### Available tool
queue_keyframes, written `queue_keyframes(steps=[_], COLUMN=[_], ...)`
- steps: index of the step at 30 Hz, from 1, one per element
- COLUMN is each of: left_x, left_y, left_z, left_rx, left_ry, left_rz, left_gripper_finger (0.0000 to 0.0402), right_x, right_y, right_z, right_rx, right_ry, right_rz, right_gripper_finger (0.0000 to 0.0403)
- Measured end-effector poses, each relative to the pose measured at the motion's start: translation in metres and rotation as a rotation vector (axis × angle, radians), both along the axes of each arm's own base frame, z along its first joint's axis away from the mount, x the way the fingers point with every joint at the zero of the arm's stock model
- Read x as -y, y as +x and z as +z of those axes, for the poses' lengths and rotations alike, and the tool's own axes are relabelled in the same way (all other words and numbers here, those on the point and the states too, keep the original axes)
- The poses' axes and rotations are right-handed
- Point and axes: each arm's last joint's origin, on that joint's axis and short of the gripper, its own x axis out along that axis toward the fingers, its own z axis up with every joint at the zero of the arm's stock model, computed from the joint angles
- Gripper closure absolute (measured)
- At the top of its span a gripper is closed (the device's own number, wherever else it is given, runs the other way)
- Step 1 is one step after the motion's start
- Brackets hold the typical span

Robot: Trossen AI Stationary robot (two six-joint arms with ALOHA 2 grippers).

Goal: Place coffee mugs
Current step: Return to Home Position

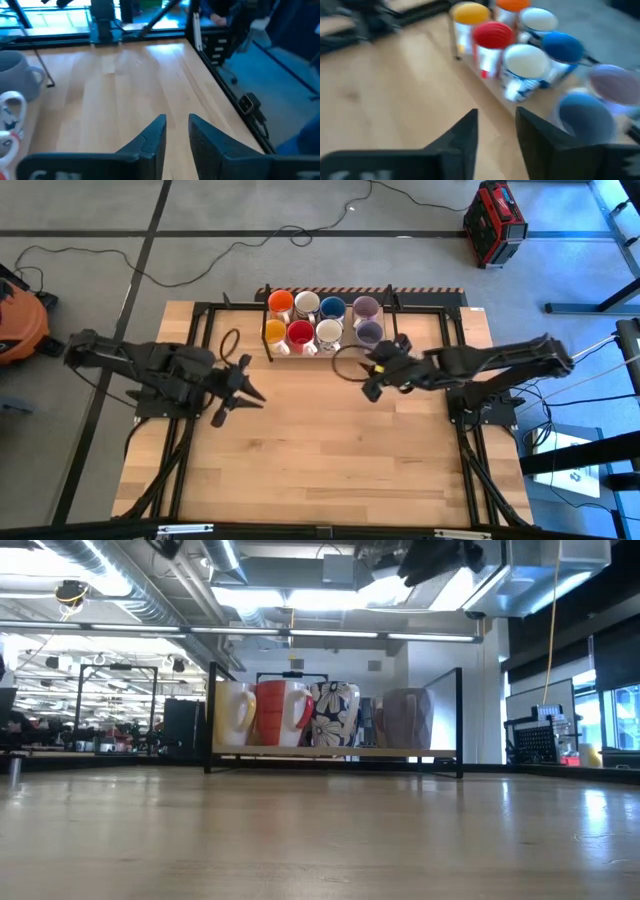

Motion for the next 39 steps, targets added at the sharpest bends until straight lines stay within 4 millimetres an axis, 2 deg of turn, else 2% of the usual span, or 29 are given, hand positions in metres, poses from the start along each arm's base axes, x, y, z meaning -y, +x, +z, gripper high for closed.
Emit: queue_keyframes(steps=[4,8,11,17,23,27,30,33,39], left_x=[-0.018,-0.033,-0.042,-0.051,-0.054,-0.059,-0.061,-0.061,-0.064], left_y=[0.001,0.002,0.001,-0.001,0.000,0.003,0.003,0.000,-0.007], left_z=[-0.005,-0.012,-0.013,-0.016,-0.016,-0.014,-0.013,-0.011,-0.019], left_rx=[0.039,0.082,0.109,0.089,0.085,0.115,0.122,0.149,0.246], left_ry=[-0.027,-0.019,-0.010,0.001,0.036,0.053,0.091,0.114,0.092], left_rz=[0.059,0.105,0.150,0.250,0.330,0.418,0.386,0.299,0.225], left_gripper_finger=[0.0355,0.0386,0.0399,0.0382,0.0373,0.0373,0.0373,0.0373,0.0372], right_x=[0.010,0.022,0.032,0.036,0.036,0.034,0.031,0.030,0.030], right_y=[-0.021,-0.043,-0.062,-0.102,-0.125,-0.133,-0.139,-0.148,-0.162], right_z=[-0.006,-0.018,-0.030,-0.046,-0.055,-0.050,-0.052,-0.057,-0.093], right_rx=[0.082,0.240,0.376,0.591,0.586,0.604,0.626,0.691,0.721], right_ry=[0.027,0.085,0.117,0.101,0.088,0.052,-0.004,-0.037,-0.058], right_rz=[0.105,0.251,0.340,0.424,0.384,0.451,0.561,0.585,0.572], right_gripper_finger=[0.0342,0.0395,0.0388,0.0391,0.0402,0.0402,0.0402,0.0402,0.0402])
